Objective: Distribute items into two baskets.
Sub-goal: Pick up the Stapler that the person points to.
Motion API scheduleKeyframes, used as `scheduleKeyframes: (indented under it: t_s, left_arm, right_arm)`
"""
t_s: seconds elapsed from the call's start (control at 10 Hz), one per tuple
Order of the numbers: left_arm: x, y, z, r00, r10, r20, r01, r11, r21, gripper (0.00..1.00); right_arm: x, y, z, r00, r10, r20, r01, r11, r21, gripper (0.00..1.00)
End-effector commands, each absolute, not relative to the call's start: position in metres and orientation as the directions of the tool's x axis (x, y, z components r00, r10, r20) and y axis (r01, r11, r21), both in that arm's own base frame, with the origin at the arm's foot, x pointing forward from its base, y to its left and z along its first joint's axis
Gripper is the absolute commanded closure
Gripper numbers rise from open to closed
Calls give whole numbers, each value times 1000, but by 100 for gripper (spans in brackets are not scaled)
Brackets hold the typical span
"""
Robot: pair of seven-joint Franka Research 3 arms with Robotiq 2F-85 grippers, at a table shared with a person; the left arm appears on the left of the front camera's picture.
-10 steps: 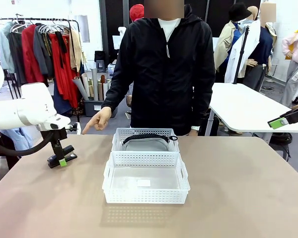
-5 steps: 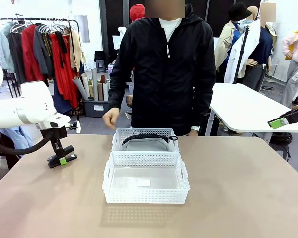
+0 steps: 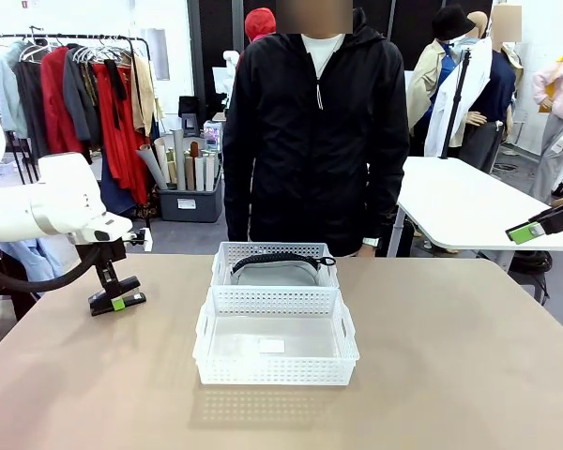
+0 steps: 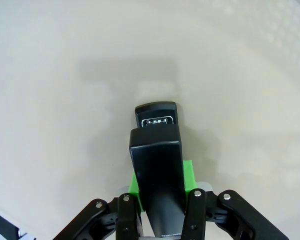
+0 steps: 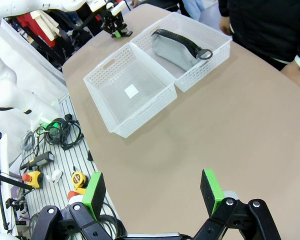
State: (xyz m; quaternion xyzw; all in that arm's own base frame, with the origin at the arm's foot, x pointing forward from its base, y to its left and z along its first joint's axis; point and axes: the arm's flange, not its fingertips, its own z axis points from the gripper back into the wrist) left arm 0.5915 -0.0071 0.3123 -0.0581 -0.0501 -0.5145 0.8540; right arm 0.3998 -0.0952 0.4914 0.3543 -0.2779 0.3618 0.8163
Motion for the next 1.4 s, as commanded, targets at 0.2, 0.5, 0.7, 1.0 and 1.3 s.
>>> scheduleKeyframes:
  t_s: [0.2, 0.5, 0.7, 1.0, 1.3]
  left_arm:
    - [583, -1, 367, 579, -800, 157, 813, 582, -29, 100]
    - [554, 16, 437, 754, -642, 135, 650, 760, -13, 100]
    - [530, 33, 481, 843, -502, 192, 516, 856, -31, 100]
    - [495, 49, 515, 903, -342, 259, 359, 933, -24, 100]
    - [486, 46, 518, 918, -309, 248, 327, 944, -34, 100]
  right_arm:
    - [399, -94, 492, 579, 393, 714, -791, 483, 376, 0]
    - [399, -94, 492, 579, 393, 714, -791, 483, 376, 0]
    - [399, -94, 492, 579, 393, 714, -791, 483, 376, 0]
    - [399, -94, 492, 579, 393, 714, -791, 483, 376, 0]
    - [399, -94, 492, 579, 393, 714, -791, 483, 376, 0]
